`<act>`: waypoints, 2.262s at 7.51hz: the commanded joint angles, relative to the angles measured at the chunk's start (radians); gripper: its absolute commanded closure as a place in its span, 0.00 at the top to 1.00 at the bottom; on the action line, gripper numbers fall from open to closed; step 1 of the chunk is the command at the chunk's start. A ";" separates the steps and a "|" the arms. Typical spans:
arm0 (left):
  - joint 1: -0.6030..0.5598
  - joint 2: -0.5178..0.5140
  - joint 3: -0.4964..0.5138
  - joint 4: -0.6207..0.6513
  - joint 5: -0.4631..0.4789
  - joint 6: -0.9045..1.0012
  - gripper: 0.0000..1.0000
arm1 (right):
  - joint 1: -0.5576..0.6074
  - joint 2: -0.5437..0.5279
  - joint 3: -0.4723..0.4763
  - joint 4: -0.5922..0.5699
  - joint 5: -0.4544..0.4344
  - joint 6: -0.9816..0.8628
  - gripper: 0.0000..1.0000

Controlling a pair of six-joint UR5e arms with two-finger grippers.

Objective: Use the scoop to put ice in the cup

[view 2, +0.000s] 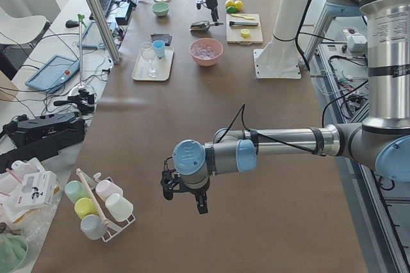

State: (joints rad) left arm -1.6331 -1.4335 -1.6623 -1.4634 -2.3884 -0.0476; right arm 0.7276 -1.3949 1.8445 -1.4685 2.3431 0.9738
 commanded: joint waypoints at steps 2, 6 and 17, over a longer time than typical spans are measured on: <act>0.001 0.001 0.000 0.000 0.000 -0.002 0.98 | 0.059 -0.012 0.068 -0.006 -0.144 -0.119 0.98; 0.002 0.001 0.000 0.000 0.000 -0.002 0.98 | 0.202 -0.130 0.081 -0.010 -0.235 -0.403 0.98; 0.002 0.001 0.000 0.002 0.000 -0.002 0.98 | 0.887 -0.351 -0.171 -0.009 0.027 -1.017 0.99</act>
State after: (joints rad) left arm -1.6307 -1.4327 -1.6632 -1.4619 -2.3884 -0.0484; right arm 1.5632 -1.7364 1.7018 -1.4747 2.3077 -0.0402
